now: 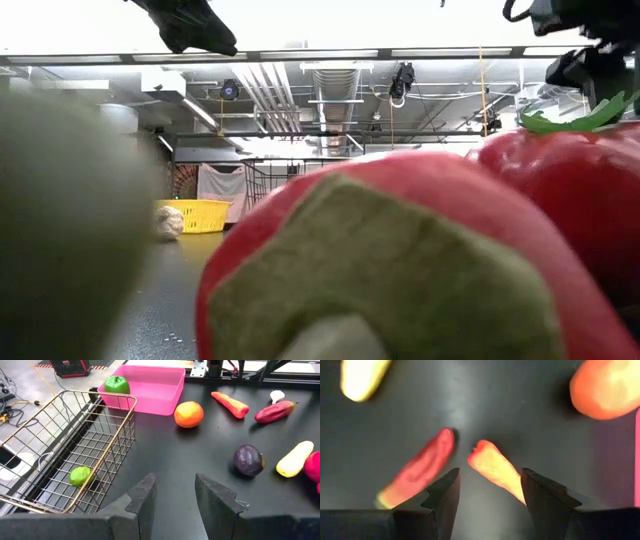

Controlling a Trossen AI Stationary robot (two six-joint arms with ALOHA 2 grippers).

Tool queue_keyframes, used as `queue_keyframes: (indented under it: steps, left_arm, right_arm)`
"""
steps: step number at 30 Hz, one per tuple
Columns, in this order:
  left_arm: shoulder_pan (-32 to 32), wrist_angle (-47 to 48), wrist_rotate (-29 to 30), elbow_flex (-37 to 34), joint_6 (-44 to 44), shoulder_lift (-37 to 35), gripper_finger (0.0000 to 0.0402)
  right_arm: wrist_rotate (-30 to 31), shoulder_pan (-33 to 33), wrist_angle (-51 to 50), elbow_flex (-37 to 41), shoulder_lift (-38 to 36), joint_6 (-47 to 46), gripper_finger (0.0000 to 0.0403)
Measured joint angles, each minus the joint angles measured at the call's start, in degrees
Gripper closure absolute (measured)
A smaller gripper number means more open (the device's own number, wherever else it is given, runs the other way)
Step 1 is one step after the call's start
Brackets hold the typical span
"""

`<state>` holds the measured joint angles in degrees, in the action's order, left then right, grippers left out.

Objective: Sort produce into baskets
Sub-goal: Put the large orange carrot into the pink bin

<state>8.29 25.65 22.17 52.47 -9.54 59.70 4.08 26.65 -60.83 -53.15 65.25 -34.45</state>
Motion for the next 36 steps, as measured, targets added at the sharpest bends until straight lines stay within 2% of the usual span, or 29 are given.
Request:
queue_keyframes:
  steps: [8,13,22,36]
  left_arm:
    - [0.0,0.0,0.0,0.0,1.2,0.0,0.0282]
    - [0.0,0.0,0.0,0.0,1.4,0.1,0.0282]
    - [0.0,-0.1,0.0,-0.1,1.4,0.1,0.0282]
    - [0.0,-0.3,0.0,-0.1,1.4,0.1,0.0282]
  right_arm:
    - [-0.1,0.0,-2.0,-0.1,10.8,5.8,0.0202]
    - [-2.7,0.0,-3.2,-0.1,16.1,7.7,0.0202]
    - [-2.6,-0.2,-3.5,-0.2,19.5,12.1,0.0202]
    - [-3.0,-4.2,-0.5,0.0,26.5,17.9,0.0202]
